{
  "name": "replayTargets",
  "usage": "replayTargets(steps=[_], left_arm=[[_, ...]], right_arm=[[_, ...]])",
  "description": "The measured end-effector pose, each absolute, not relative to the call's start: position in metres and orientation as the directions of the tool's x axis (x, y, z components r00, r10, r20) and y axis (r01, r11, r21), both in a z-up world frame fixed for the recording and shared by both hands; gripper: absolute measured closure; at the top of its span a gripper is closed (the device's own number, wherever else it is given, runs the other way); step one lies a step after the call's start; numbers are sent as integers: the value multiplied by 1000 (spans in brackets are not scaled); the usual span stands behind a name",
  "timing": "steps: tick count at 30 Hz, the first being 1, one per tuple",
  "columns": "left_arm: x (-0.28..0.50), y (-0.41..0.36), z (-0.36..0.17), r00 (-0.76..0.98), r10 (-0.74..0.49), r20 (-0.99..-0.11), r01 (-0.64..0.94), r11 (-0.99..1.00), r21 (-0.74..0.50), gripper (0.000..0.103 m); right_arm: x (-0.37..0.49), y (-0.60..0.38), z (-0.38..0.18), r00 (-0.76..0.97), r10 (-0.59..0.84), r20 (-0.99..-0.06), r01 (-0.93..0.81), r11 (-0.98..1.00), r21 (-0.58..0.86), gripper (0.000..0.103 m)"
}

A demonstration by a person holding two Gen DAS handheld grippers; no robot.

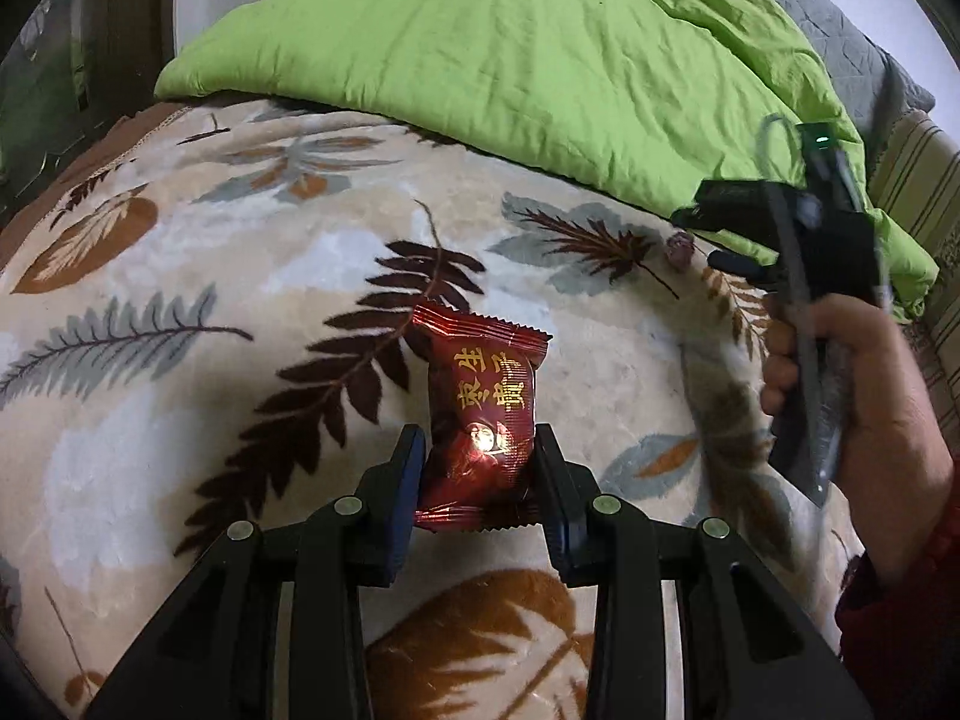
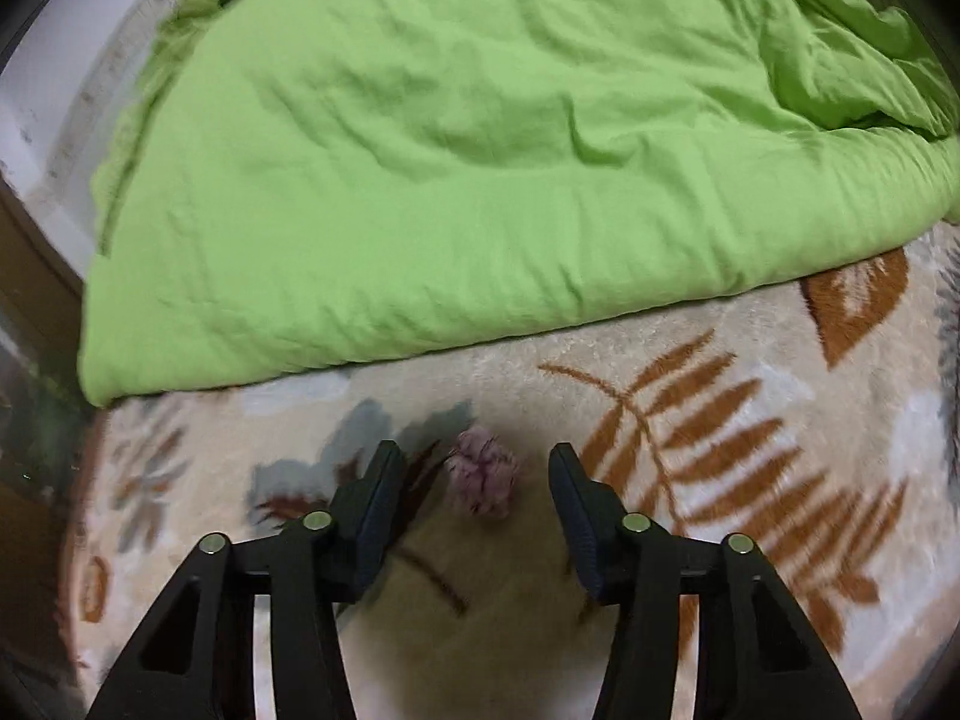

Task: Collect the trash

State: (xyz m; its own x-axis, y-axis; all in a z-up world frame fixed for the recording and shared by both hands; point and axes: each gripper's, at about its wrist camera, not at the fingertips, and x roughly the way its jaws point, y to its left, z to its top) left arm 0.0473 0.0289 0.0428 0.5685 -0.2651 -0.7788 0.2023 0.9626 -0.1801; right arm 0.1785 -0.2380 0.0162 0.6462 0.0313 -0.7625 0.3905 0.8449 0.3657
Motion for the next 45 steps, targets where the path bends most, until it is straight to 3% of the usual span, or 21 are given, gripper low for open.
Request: replayTargets(steps=[1, 4, 13, 27, 33, 45], left_arm=[[49, 30, 42, 565, -265, -781, 197, 963, -184, 68], [53, 35, 40, 562, -256, -787, 180, 966, -186, 68], [40, 34, 50, 617, -249, -746, 186, 968, -170, 68], [-66, 53, 97, 724, -235, -648, 276, 960, -40, 68], [-107, 77, 96, 758, -208, -619, 254, 967, -15, 68], [-101, 104, 86, 775, -156, -612, 191, 982, -10, 68]], right_arm=[[183, -235, 10, 626, 30, -779, 392, 852, 347, 65], [179, -224, 6, 622, -4, -783, 382, 874, 299, 77], [56, -184, 57, 743, 34, -668, 235, 922, 309, 78], [-125, -88, 98, 855, -20, -518, 106, 985, 137, 78], [-149, -64, 93, 857, 2, -515, 61, 993, 104, 78], [-148, -52, 86, 852, -8, -523, 61, 995, 83, 78]])
